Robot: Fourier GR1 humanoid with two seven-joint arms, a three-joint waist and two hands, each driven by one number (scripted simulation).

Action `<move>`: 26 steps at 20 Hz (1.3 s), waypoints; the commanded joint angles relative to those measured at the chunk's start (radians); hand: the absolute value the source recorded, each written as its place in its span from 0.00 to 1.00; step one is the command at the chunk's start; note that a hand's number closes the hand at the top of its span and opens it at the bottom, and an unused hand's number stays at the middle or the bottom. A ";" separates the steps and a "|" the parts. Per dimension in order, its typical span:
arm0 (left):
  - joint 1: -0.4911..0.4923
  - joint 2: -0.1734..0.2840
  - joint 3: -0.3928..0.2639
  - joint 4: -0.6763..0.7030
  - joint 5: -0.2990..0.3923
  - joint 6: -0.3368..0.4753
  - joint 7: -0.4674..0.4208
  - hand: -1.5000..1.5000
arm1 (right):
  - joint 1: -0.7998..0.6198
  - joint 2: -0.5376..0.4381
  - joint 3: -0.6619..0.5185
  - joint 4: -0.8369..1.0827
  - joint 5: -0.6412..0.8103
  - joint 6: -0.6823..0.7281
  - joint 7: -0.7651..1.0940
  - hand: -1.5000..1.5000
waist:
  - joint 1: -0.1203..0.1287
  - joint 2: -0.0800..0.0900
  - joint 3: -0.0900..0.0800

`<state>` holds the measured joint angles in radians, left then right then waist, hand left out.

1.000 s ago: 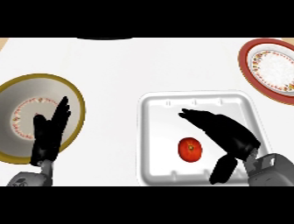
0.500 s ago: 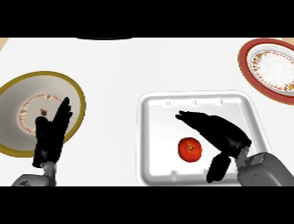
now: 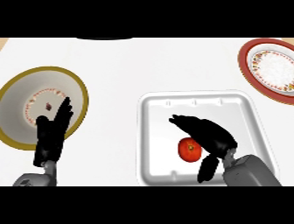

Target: Pick the tomato from the tray and place it in the plate

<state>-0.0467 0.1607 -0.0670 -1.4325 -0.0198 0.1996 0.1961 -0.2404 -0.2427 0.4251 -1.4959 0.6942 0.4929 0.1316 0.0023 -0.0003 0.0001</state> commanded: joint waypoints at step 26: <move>0.025 -0.018 0.039 -0.046 -0.021 -0.074 0.008 0.50 | -0.241 -0.129 -0.451 0.299 0.161 -0.302 -0.212 1.00 | 0.024 0.010 0.001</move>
<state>-0.0295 0.1349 -0.0306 -1.4719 -0.0536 0.1471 0.2162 -0.3716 -0.2929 0.1295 -1.3448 0.8889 0.2262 -0.0453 0.0108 0.0041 0.0006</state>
